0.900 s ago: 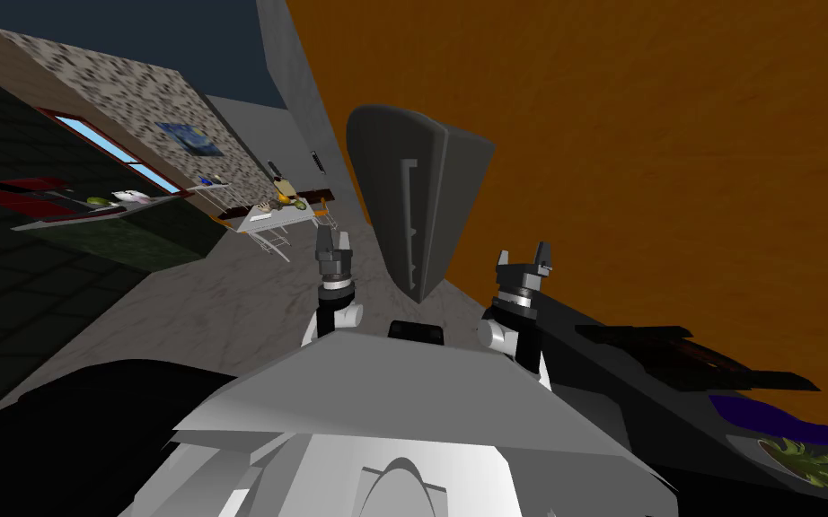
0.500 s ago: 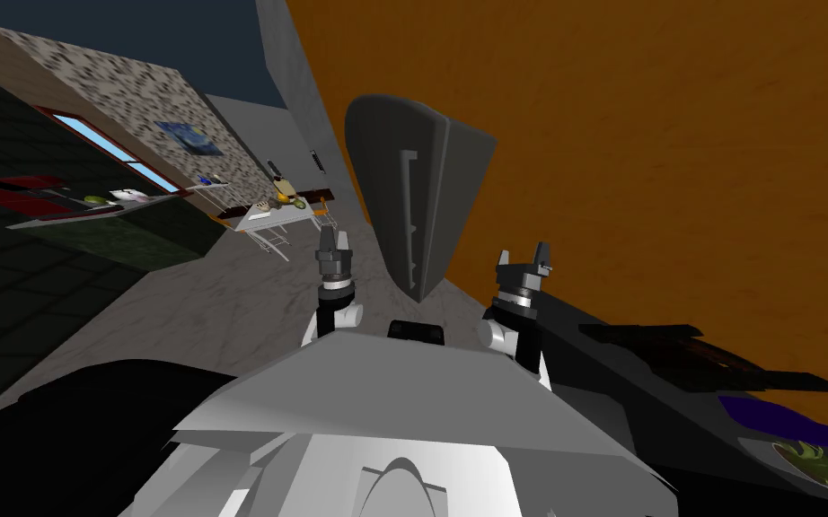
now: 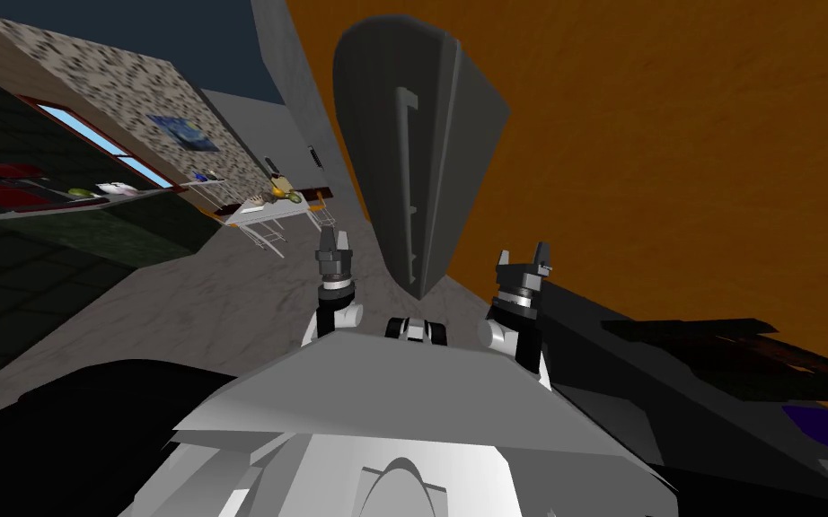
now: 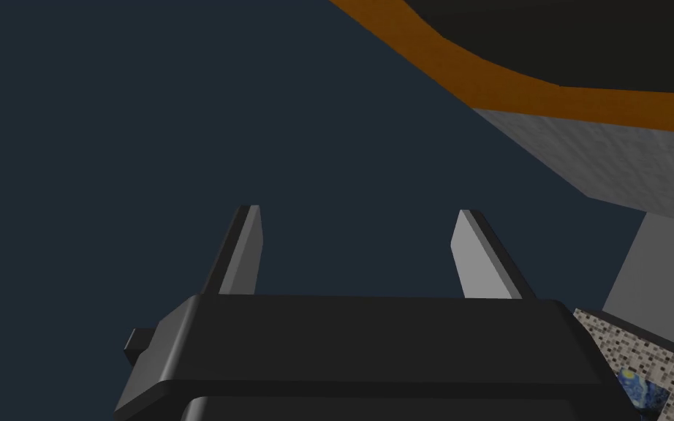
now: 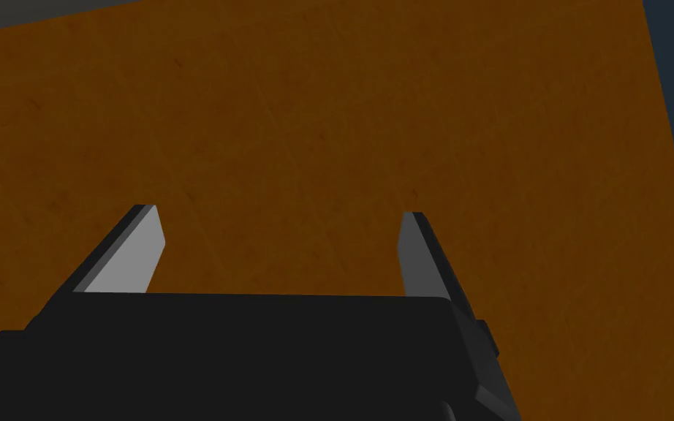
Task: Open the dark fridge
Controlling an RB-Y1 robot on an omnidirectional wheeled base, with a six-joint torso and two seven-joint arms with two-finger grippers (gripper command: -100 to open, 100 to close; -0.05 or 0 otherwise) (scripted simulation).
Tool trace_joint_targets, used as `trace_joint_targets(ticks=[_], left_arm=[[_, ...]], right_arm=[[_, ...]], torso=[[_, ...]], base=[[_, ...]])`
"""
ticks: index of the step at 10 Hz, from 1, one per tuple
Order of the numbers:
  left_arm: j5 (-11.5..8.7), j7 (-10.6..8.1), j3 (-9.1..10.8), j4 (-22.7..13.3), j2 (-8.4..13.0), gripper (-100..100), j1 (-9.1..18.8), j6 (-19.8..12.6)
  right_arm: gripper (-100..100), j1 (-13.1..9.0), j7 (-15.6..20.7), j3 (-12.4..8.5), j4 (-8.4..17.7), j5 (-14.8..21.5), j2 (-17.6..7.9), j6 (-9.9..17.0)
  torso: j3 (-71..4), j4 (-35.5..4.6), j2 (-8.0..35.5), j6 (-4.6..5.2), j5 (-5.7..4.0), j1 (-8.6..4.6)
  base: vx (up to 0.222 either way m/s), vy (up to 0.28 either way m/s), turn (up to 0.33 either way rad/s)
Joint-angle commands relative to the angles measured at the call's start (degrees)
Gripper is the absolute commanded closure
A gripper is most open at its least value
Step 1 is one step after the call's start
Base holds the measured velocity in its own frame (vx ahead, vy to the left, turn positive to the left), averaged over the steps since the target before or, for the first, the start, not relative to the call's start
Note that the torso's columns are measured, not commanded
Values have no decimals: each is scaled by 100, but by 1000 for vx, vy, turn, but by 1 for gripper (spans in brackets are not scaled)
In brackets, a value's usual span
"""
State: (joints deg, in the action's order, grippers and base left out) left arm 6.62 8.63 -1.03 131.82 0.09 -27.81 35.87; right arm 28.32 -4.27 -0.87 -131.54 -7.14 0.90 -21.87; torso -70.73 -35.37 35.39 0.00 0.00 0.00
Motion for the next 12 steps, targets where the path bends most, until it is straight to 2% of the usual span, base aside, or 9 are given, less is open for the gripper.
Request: trace_joint_targets(ticks=[1, 3, 7, 12], left_arm=[[-3, -21, 22, 20, 168, -100, -3, -58], [-10, -69, 73, 59, 429, -100, -11, -189], [-33, -228, 240, 181, 967, -100, -35, -625], [-74, -507, 534, 408, 1627, -100, -79, -1390]], right_arm=[[0, 0, 0, 0, 0, 0, 0, 0], [0, 1, 0, 0, 3, 0, 0, 1], [0, 1, 0, 0, 3, 0, 0, 1], [0, 1, 0, 0, 3, 0, 0, 1]], torso=[[-846, -423, 423, 0, 0, 0], [-1353, -668, 669, 0, 0, 0], [-1384, -691, 689, 0, 0, -1], [-1385, -691, 688, 0, 0, 1]], base=[[9, -3, -24], [7, -7, -38], [16, -11, -60], [26, -18, -84]])
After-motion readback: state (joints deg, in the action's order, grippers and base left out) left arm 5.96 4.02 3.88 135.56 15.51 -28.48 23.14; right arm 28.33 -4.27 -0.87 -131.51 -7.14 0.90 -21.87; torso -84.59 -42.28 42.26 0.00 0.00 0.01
